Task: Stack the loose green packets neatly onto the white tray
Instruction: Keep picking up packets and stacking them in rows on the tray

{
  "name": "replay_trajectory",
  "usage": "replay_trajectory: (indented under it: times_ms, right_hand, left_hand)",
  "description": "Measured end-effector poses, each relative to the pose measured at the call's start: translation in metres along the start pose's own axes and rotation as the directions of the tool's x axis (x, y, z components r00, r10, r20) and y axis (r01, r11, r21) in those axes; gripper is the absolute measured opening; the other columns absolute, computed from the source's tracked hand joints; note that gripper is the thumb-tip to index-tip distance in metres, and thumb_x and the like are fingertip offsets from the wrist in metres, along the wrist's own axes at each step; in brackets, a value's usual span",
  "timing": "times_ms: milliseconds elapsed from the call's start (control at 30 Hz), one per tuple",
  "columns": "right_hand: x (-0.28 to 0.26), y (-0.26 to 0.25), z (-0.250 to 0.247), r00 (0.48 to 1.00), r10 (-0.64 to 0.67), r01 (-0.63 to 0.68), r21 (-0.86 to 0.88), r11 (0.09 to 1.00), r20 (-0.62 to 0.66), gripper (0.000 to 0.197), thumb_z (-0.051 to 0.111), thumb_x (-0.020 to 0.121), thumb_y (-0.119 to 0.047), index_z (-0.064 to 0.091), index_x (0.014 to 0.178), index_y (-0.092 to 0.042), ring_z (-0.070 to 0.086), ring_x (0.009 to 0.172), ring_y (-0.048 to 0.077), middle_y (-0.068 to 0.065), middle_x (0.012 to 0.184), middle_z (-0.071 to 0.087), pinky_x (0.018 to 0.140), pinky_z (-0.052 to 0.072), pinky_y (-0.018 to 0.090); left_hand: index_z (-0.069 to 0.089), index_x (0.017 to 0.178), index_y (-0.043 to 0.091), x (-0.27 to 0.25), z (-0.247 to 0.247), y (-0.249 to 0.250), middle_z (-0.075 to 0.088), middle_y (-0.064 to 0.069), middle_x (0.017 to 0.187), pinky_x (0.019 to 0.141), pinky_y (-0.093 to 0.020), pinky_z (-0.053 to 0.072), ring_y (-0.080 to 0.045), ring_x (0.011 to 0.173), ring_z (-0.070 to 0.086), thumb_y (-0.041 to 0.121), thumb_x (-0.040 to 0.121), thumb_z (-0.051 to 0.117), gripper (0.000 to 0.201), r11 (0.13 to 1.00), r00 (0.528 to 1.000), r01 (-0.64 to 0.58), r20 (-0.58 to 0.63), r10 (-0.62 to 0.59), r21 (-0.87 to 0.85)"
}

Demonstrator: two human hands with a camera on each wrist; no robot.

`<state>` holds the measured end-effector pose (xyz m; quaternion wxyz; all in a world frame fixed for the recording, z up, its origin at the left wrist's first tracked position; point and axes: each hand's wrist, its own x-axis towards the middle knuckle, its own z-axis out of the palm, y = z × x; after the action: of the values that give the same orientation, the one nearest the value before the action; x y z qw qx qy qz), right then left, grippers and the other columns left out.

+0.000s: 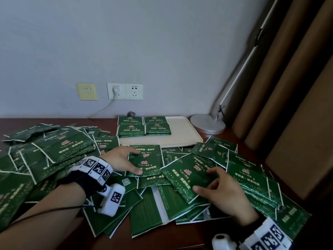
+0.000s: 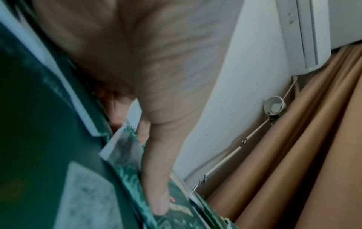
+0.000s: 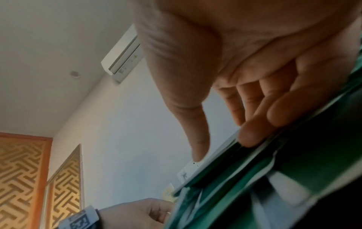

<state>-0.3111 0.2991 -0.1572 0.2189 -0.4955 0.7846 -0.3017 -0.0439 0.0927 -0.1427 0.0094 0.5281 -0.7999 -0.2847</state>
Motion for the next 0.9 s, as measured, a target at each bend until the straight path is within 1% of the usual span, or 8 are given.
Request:
replay_trajectory:
  times_ms: [100, 267, 367, 567, 633, 733, 800, 900]
  right_hand:
    - [0.0, 0.003, 0.003, 0.999, 0.013, -0.01, 0.061, 0.998, -0.052, 0.065, 0.085, 0.067, -0.052, 0.048, 0.118, -0.037, 0.067, 0.07, 0.01, -0.002, 0.078, 0.068, 0.062, 0.052, 0.03]
    - [-0.002, 0.004, 0.011, 0.991, 0.049, -0.017, 0.238, 0.971, -0.127, 0.05, 0.087, 0.073, -0.022, 0.057, 0.111, -0.033, 0.067, 0.071, 0.016, 0.001, 0.076, 0.068, 0.068, 0.055, 0.037]
    - [-0.003, 0.007, 0.015, 0.983, 0.069, -0.003, 0.366, 0.93, -0.167, 0.039, 0.083, 0.074, -0.004, 0.067, 0.102, -0.027, 0.067, 0.068, 0.017, 0.001, 0.071, 0.068, 0.071, 0.057, 0.04]
    - [-0.007, 0.005, 0.014, 0.974, 0.029, 0.119, 0.617, 0.778, -0.225, 0.033, 0.071, 0.079, 0.014, 0.074, 0.093, -0.016, 0.063, 0.066, 0.014, 0.004, 0.072, 0.064, 0.067, 0.053, 0.025]
    - [-0.005, 0.005, 0.015, 0.972, 0.011, 0.151, 0.661, 0.735, -0.234, 0.037, 0.067, 0.08, 0.016, 0.074, 0.094, -0.018, 0.061, 0.07, 0.013, 0.0, 0.073, 0.062, 0.067, 0.051, 0.02]
    - [-0.002, 0.004, 0.019, 0.976, 0.008, 0.149, 0.691, 0.707, -0.218, 0.043, 0.059, 0.086, 0.017, 0.076, 0.094, -0.021, 0.064, 0.079, 0.013, -0.004, 0.077, 0.066, 0.078, 0.053, 0.025]
    - [0.0, 0.002, 0.02, 0.987, 0.033, 0.096, 0.734, 0.672, -0.16, 0.042, 0.053, 0.09, 0.016, 0.077, 0.098, -0.018, 0.071, 0.092, 0.017, -0.004, 0.092, 0.075, 0.089, 0.056, 0.032]
    - [-0.001, -0.005, 0.017, 0.992, 0.055, 0.045, 0.741, 0.67, -0.11, 0.042, 0.054, 0.089, 0.015, 0.077, 0.104, -0.017, 0.072, 0.098, 0.024, 0.006, 0.104, 0.076, 0.092, 0.056, 0.04]
  left_hand:
    - [0.053, 0.14, 0.028, -0.002, 0.001, -0.002, 0.054, 0.001, 0.141, 0.091, -0.027, 0.04, -0.014, 0.117, 0.052, 0.038, 0.065, 0.091, 0.085, 0.994, 0.998, -0.031, -0.052, 0.025, -0.108]
    - [0.065, 0.123, 0.026, -0.005, 0.0, -0.009, 0.063, 0.007, 0.104, 0.071, -0.018, 0.044, -0.007, 0.091, 0.062, 0.023, 0.071, 0.088, 0.057, 0.961, 0.987, -0.087, -0.155, 0.047, -0.263]
    - [0.071, 0.115, 0.029, -0.007, -0.001, -0.016, 0.067, 0.001, 0.107, 0.081, -0.025, 0.047, -0.012, 0.095, 0.063, 0.018, 0.074, 0.086, 0.045, 0.93, 0.98, -0.12, -0.192, 0.054, -0.348]
    - [0.074, 0.106, 0.03, -0.014, -0.006, -0.023, 0.07, -0.014, 0.103, 0.074, -0.022, 0.042, -0.027, 0.097, 0.066, 0.008, 0.078, 0.081, 0.037, 0.836, 0.965, -0.182, -0.256, 0.052, -0.518]
    - [0.073, 0.109, 0.029, -0.017, -0.008, -0.025, 0.072, -0.008, 0.105, 0.075, -0.02, 0.041, -0.021, 0.1, 0.066, 0.004, 0.079, 0.078, 0.04, 0.81, 0.968, -0.185, -0.243, 0.054, -0.556]
    - [0.071, 0.115, 0.027, -0.023, -0.009, -0.024, 0.075, 0.002, 0.105, 0.08, -0.016, 0.043, -0.004, 0.093, 0.068, -0.006, 0.082, 0.071, 0.047, 0.783, 0.976, -0.179, -0.209, 0.063, -0.596]
    - [0.071, 0.115, 0.026, -0.027, -0.009, -0.023, 0.077, 0.004, 0.097, 0.088, -0.021, 0.047, -0.001, 0.085, 0.07, -0.011, 0.083, 0.067, 0.049, 0.783, 0.978, -0.177, -0.193, 0.075, -0.596]
    - [0.07, 0.116, 0.021, -0.032, -0.01, -0.023, 0.077, 0.005, 0.081, 0.075, -0.018, 0.055, -0.004, 0.073, 0.071, -0.02, 0.083, 0.06, 0.054, 0.779, 0.979, -0.199, -0.163, 0.126, -0.595]
